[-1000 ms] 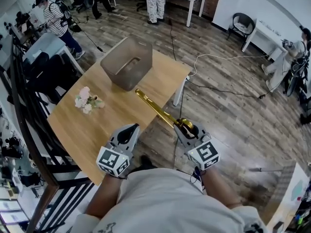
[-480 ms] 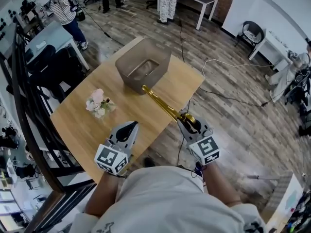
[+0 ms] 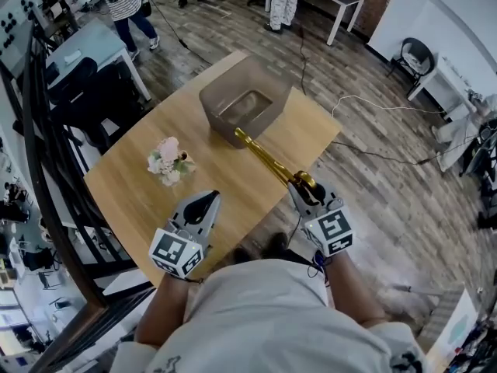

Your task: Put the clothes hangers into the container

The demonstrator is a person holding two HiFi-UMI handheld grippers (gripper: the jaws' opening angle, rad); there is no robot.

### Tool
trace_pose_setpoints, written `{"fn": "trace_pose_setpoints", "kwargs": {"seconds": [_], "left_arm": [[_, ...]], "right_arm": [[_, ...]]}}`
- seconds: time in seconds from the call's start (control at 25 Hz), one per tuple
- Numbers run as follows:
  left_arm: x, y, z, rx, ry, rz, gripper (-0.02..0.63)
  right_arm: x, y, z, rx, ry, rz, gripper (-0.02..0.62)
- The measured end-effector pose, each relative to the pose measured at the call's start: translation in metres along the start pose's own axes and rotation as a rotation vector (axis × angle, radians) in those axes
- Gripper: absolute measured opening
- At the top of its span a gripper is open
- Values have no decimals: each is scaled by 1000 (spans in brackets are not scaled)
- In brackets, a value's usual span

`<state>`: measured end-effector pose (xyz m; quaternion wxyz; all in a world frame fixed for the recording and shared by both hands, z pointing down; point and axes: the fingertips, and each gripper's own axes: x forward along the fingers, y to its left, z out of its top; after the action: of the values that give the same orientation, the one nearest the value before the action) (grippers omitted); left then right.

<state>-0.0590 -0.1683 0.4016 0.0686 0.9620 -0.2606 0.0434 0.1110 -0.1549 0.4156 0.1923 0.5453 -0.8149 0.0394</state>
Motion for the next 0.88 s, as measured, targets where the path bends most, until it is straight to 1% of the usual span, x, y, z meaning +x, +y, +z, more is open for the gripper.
{"fn": "trace_pose_setpoints", "kwargs": {"seconds": [0.24, 0.48, 0.68, 0.88], "left_arm": [[7, 14, -6, -17, 9, 30, 6], [24, 29, -11, -36, 18, 78, 6], [43, 51, -9, -54, 21, 125, 6], [66, 72, -11, -80, 22, 167, 6]], "right_arm": [[25, -11, -4, -12, 28, 28, 75], [58, -39, -9, -30, 57, 59, 75], [94, -66, -2, -78, 82, 85, 75], [132, -89, -4, -150, 137, 123, 75]]}}
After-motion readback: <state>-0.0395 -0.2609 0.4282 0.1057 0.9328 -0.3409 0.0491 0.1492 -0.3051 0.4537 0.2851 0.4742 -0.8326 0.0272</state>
